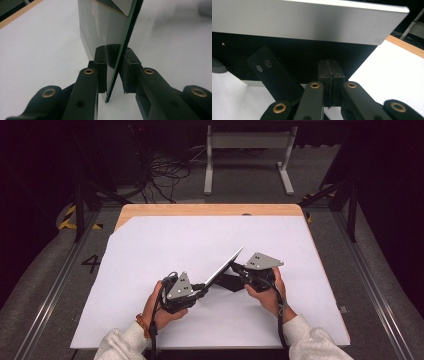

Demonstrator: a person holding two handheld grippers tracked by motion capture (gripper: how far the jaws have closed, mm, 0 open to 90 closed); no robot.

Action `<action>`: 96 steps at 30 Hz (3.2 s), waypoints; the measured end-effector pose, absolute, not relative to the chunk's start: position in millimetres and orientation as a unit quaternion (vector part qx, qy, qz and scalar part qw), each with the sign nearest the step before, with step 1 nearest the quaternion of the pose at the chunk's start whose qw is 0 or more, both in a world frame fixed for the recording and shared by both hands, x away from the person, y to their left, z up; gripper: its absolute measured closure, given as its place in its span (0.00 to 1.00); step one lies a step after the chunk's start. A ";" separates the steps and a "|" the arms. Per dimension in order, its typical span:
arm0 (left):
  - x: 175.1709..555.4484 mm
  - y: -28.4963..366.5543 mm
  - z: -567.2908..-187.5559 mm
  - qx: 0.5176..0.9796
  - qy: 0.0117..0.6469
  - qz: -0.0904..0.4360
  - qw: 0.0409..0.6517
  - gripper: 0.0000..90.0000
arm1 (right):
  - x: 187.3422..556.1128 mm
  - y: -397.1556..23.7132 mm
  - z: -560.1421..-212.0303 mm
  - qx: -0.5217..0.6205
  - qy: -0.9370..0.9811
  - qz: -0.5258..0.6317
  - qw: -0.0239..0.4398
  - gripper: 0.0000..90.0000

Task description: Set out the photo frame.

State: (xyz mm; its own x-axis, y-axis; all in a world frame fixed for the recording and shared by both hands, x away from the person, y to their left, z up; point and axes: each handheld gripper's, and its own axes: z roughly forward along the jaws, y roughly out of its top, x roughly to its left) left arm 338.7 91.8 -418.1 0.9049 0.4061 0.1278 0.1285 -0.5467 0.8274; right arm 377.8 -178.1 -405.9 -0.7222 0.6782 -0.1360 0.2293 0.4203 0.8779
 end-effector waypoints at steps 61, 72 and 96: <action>344.2 96.8 -432.4 0.876 0.159 0.101 0.443 1.00 | 377.1 -171.5 -403.2 0.258 0.809 0.473 0.237 1.00; 341.0 85.3 -431.7 0.880 0.141 0.100 0.441 1.00 | 382.9 -168.2 -402.5 0.258 0.810 0.472 0.233 1.00; 334.9 73.5 -433.7 0.885 0.122 0.094 0.440 0.99 | 383.3 -170.2 -401.8 0.257 0.808 0.478 0.231 0.96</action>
